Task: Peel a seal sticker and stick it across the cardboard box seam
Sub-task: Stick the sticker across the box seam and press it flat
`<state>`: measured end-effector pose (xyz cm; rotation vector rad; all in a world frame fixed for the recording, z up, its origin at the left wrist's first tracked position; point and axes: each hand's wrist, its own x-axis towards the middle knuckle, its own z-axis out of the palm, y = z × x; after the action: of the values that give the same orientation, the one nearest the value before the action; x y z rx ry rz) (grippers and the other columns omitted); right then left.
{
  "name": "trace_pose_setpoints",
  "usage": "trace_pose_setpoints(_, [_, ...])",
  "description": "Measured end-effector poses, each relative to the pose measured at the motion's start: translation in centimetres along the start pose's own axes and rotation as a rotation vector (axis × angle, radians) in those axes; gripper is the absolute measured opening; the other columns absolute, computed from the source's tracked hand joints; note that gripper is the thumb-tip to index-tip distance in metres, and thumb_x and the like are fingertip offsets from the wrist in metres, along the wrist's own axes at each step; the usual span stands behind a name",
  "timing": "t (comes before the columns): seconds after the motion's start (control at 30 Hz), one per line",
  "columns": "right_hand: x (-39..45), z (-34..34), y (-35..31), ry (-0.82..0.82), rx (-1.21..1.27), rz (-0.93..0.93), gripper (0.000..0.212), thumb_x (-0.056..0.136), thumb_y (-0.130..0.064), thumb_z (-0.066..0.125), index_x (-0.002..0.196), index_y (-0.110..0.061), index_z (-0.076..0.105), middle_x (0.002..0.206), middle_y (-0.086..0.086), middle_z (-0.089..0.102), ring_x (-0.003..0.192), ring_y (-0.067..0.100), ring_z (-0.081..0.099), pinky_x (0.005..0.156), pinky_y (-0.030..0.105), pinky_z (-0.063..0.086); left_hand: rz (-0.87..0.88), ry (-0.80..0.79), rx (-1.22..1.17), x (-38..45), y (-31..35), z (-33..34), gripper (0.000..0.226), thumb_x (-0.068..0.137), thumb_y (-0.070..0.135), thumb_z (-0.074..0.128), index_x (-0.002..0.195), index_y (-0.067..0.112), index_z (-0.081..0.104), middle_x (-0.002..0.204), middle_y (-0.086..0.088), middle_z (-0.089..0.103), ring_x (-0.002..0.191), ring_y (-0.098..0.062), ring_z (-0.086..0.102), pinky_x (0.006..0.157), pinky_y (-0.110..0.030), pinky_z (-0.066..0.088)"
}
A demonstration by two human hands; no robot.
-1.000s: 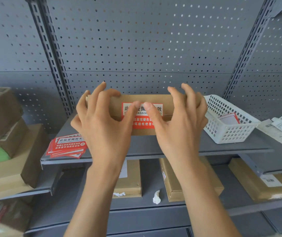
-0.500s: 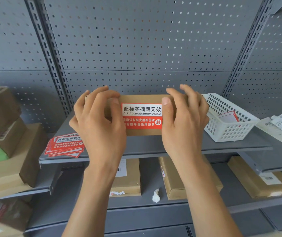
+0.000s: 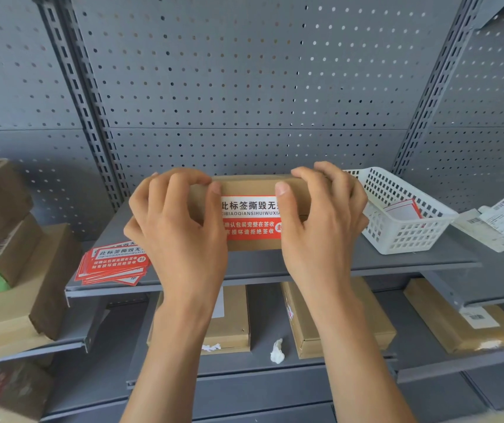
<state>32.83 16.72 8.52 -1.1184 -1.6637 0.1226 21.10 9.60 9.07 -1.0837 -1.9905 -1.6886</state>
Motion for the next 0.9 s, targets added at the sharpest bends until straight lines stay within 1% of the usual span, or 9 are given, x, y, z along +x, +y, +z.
trace_pose_setpoints(0.1, [0.0, 0.0, 0.4, 0.014, -0.007, -0.012, 0.031, 0.102, -0.039, 0.045, 0.121, -0.027, 0.067, 0.141, -0.004, 0.054, 0.136, 0.031, 0.04, 0.1, 0.056, 0.036, 0.014, -0.012, -0.008, 0.0, -0.2, -0.1, 0.009, 0.1, 0.026, 0.057, 0.102, 0.027, 0.065, 0.115, 0.015, 0.064, 0.13, -0.025, 0.046, 0.098, -0.055, 0.036])
trace_pose_setpoints(0.2, [0.1, -0.1, 0.6, 0.008, -0.011, -0.025, 0.036, 0.104, -0.032, 0.038, 0.125, -0.025, 0.066, 0.144, -0.003, 0.052, 0.137, 0.032, 0.04, 0.099, 0.053, 0.034, 0.023, -0.024, -0.003, 0.0, -0.3, -0.1, 0.017, 0.101, 0.017, 0.052, 0.104, 0.027, 0.065, 0.118, 0.015, 0.064, 0.132, -0.024, 0.045, 0.099, -0.053, 0.035])
trace_pose_setpoints(0.27, [0.3, -0.3, 0.8, -0.007, -0.015, -0.033, 0.04, 0.103, -0.031, 0.034, 0.128, -0.025, 0.065, 0.147, -0.002, 0.051, 0.139, 0.033, 0.039, 0.099, 0.052, 0.034, 0.04, -0.035, -0.006, -0.1, -0.5, -0.3, 0.023, 0.102, 0.011, 0.05, 0.107, 0.027, 0.066, 0.123, 0.015, 0.065, 0.134, -0.024, 0.044, 0.099, -0.049, 0.033])
trace_pose_setpoints(0.33, [0.4, -0.8, 0.8, -0.04, -0.006, -0.039, 0.044, 0.103, -0.038, 0.033, 0.132, -0.024, 0.062, 0.151, -0.002, 0.049, 0.142, 0.032, 0.036, 0.103, 0.053, 0.032, 0.07, -0.061, -0.022, -0.1, -0.7, -0.6, 0.024, 0.102, 0.012, 0.05, 0.11, 0.027, 0.067, 0.13, 0.015, 0.063, 0.138, -0.024, 0.043, 0.099, -0.044, 0.029])
trace_pose_setpoints(0.43, [0.4, -1.5, 0.7, -0.111, -0.032, -0.07, 0.058, 0.096, -0.061, 0.04, 0.14, -0.027, 0.055, 0.158, -0.003, 0.041, 0.147, 0.032, 0.029, 0.11, 0.053, 0.029, 0.102, -0.107, -0.017, -0.2, -0.6, -1.1, 0.018, 0.099, 0.033, 0.058, 0.115, 0.028, 0.067, 0.14, 0.012, 0.06, 0.141, -0.025, 0.041, 0.102, -0.048, 0.03])
trace_pose_setpoints(0.53, [0.5, -1.9, 0.7, -0.15, -0.105, -0.116, 0.079, 0.084, -0.079, 0.046, 0.145, -0.028, 0.05, 0.16, -0.003, 0.036, 0.145, 0.035, 0.03, 0.11, 0.055, 0.031, 0.128, -0.142, 0.051, -0.1, -0.4, -1.3, 0.038, 0.089, 0.056, 0.067, 0.117, 0.03, 0.064, 0.147, 0.011, 0.056, 0.144, -0.027, 0.039, 0.104, -0.05, 0.03])
trace_pose_setpoints(0.6, [0.7, -2.1, 0.6, -0.157, -0.118, -0.128, 0.088, 0.08, -0.084, 0.044, 0.146, -0.027, 0.049, 0.161, -0.002, 0.035, 0.144, 0.036, 0.031, 0.109, 0.056, 0.032, 0.151, -0.161, 0.085, 0.2, -0.3, -1.3, 0.046, 0.085, 0.06, 0.07, 0.119, 0.03, 0.062, 0.15, 0.009, 0.053, 0.144, -0.029, 0.038, 0.103, -0.049, 0.029])
trace_pose_setpoints(0.77, [1.7, -3.0, 0.7, -0.165, -0.086, -0.137, 0.082, 0.082, -0.08, 0.047, 0.146, -0.029, 0.049, 0.159, -0.002, 0.037, 0.145, 0.034, 0.031, 0.109, 0.055, 0.03, 0.199, -0.179, 0.083, 1.0, -0.2, -1.8, 0.038, 0.091, 0.053, 0.066, 0.121, 0.031, 0.062, 0.155, 0.006, 0.05, 0.145, -0.031, 0.039, 0.106, -0.051, 0.029])
trace_pose_setpoints(0.9, [2.2, -4.0, 1.0, -0.209, 0.027, -0.142, 0.064, 0.091, -0.062, 0.054, 0.147, -0.031, 0.05, 0.16, -0.004, 0.039, 0.148, 0.03, 0.03, 0.115, 0.055, 0.027, 0.237, -0.21, 0.09, 1.5, -0.7, -2.3, 0.035, 0.096, 0.047, 0.06, 0.127, 0.031, 0.064, 0.159, 0.006, 0.046, 0.146, -0.03, 0.038, 0.104, -0.041, 0.024])
